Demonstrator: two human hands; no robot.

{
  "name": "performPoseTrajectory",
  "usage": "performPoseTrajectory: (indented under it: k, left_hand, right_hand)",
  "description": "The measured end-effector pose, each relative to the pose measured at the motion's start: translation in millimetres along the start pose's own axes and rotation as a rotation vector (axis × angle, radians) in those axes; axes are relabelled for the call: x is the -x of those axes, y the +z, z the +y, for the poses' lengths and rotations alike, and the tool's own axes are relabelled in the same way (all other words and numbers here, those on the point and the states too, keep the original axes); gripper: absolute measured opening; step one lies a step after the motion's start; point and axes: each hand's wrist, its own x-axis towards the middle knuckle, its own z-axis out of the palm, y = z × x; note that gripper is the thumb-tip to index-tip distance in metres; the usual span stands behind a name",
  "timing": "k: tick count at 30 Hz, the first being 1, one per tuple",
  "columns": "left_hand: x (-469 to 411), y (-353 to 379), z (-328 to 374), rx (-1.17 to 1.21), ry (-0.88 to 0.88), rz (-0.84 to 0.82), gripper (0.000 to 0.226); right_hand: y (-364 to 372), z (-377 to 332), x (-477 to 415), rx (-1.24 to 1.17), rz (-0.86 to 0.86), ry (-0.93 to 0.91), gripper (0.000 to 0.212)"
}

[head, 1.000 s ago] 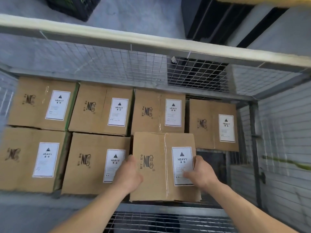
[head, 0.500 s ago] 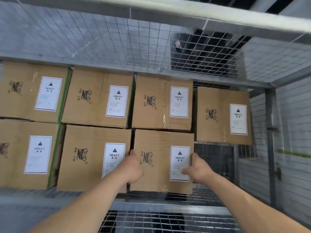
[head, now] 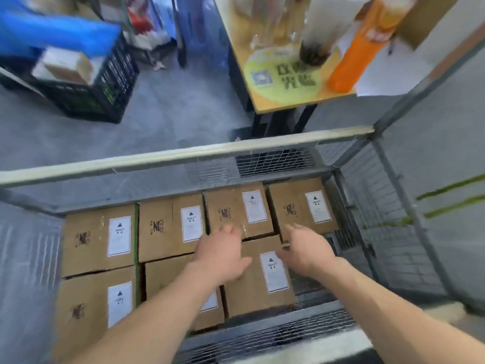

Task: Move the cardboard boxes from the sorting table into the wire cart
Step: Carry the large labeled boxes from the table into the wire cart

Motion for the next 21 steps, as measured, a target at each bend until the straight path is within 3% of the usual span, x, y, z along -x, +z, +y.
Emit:
performPoseTrajectory:
  k: [4,10,16,21]
  left_hand:
    - [39.5,-78.5,34.8,-0.106,0.166,0.123,0.071]
    - [92.6,-156.9,95.9,-0.168,0.396,0.277,0.073]
    - [141.0,-188.4,163.0,-0.184,0.571,0.332,0.073]
    - [194.4,-192.3,221.2,-0.234,0.711,0.398,0.074]
  right_hand:
    - [-68.0,-14.1,71.4,-0.028,0.184,0.081,0.059]
    - [-146.4,-3.2,171.9,-0.045,0.380,0.220,0.044]
    - [-189.0,28.6,261.4,-0.102,0.543,0.340,0.062]
    - [-194.3,50.4,344.0,-0.110,0.625,0.432,0.060]
